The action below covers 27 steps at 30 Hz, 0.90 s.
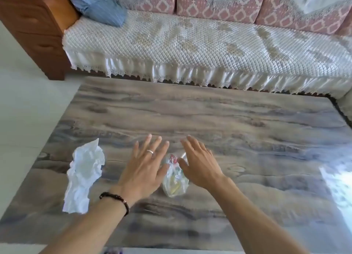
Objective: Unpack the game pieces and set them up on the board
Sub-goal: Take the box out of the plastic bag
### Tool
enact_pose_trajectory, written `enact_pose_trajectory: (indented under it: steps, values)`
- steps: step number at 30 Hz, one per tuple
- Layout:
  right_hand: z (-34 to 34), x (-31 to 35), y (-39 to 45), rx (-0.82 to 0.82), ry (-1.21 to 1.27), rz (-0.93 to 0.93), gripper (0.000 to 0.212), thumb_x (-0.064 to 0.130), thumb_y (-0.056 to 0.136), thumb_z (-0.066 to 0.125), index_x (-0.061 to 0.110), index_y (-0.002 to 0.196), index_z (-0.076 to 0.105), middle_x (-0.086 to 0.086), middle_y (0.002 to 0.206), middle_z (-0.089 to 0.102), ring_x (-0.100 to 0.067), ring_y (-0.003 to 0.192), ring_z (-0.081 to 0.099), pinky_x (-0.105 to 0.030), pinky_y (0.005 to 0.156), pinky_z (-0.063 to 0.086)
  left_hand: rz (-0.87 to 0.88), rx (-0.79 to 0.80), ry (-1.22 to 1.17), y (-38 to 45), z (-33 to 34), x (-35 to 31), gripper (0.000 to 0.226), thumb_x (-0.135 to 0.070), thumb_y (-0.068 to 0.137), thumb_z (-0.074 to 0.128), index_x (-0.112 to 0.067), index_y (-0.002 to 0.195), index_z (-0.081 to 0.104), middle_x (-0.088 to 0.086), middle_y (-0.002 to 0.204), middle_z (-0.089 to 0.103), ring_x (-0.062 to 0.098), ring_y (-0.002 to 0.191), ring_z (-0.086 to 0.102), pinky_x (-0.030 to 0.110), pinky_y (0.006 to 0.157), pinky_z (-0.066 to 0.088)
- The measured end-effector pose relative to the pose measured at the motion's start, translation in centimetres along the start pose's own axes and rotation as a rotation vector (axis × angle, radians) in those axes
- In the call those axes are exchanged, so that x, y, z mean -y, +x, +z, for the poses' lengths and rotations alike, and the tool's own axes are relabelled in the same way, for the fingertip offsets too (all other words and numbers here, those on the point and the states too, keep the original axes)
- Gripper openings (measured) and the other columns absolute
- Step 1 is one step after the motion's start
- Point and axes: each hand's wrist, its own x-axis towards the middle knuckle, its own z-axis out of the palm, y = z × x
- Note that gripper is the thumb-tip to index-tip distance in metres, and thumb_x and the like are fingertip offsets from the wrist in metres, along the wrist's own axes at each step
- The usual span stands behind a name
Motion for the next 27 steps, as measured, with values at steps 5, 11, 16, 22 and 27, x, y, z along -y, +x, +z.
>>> enact_pose_trajectory:
  steps: [5, 11, 16, 22, 27]
  values:
    - [9.3, -2.6, 1.0, 0.028, 0.075, -0.033, 0.061, 0.058, 0.090, 0.045, 0.024, 0.140, 0.044, 0.002, 0.126, 0.051, -0.019, 0.119, 0.046, -0.037, 0.098, 0.041, 0.039, 0.017, 0.002, 1.2, 8.9, 1.7, 0.057, -0.039, 0.100, 0.027, -0.031, 0.152, 0.005, 0.003, 0.144, 0.044, 0.022, 0.133, 0.038, 0.043, 0.113, 0.021]
    - [12.8, -3.9, 4.1, -0.186, 0.183, -0.164, 0.027, 0.024, 0.081, 0.062, 0.016, 0.107, 0.063, 0.004, 0.095, 0.050, -0.024, 0.093, 0.053, -0.031, 0.068, 0.040, 0.047, -0.022, -0.259, 4.3, 11.8, 4.0, 0.041, -0.054, 0.086, 0.046, -0.048, 0.126, 0.037, -0.005, 0.107, 0.047, 0.022, 0.096, 0.057, 0.040, 0.077, 0.049]
    - [13.7, -4.9, 4.7, -0.291, 0.332, -0.181, 0.021, 0.014, 0.073, 0.061, 0.019, 0.093, 0.067, 0.009, 0.084, 0.048, -0.011, 0.071, 0.044, -0.025, 0.062, 0.030, 0.157, -0.168, -0.211, 5.5, 12.4, 4.0, 0.028, -0.052, 0.083, 0.051, -0.028, 0.078, 0.038, -0.010, 0.070, 0.046, 0.016, 0.071, 0.050, 0.035, 0.062, 0.039]
    - [13.6, -7.1, 2.8, -0.353, 0.511, -0.078, 0.020, 0.003, 0.077, 0.059, 0.022, 0.076, 0.066, 0.010, 0.074, 0.066, -0.006, 0.071, 0.058, -0.016, 0.062, 0.045, 0.147, -0.242, -0.161, 3.3, 13.2, 4.7, 0.043, -0.051, 0.094, 0.042, -0.021, 0.063, 0.036, -0.004, 0.056, 0.050, 0.014, 0.053, 0.046, 0.028, 0.049, 0.031]
    - [12.7, -9.0, 0.1, -0.303, 0.633, 0.041, 0.026, -0.005, 0.075, 0.053, 0.019, 0.080, 0.061, 0.000, 0.073, 0.058, -0.013, 0.066, 0.052, -0.026, 0.059, 0.044, 0.039, -0.222, -0.185, -0.5, 13.1, 6.4, 0.025, -0.031, 0.091, 0.043, -0.020, 0.068, 0.042, -0.008, 0.077, 0.049, 0.017, 0.066, 0.050, 0.039, 0.059, 0.042]
